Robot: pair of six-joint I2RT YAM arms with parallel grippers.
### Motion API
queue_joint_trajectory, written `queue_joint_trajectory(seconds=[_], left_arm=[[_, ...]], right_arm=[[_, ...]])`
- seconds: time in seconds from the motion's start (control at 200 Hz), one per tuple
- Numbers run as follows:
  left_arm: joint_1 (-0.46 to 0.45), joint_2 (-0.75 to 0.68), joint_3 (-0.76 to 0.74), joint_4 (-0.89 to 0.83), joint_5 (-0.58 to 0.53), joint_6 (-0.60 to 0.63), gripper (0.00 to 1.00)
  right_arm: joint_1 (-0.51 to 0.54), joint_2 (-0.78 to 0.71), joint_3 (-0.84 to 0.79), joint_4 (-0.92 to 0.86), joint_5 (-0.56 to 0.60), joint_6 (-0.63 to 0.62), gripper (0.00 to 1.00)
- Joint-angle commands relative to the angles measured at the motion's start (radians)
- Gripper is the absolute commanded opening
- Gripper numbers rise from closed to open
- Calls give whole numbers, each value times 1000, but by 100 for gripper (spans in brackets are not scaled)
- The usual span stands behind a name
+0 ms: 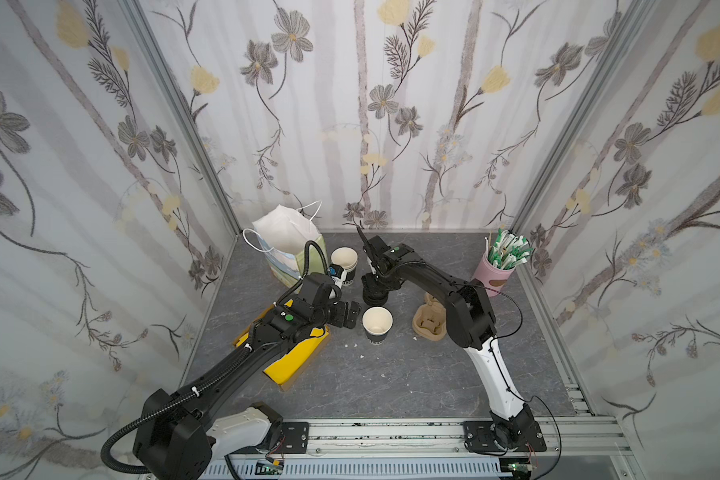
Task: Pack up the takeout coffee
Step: 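Lift the top black lid off the lid stack with the right gripper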
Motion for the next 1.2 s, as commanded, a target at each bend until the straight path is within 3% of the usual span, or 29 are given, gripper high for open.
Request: queue_joint_trajectory(seconds=[0.0,0.455,1.194], left_arm=[[1,-7,-4,16,-14,-8,100],[1,-14,-8,16,-17,-11,100],[1,26,36,17,-19,-30,100]], right_arm=[[2,-7,10,0,13,-3,75],[2,-32,10,-4,17,-10,70],[-1,-76,10,-18,13,-38,69]])
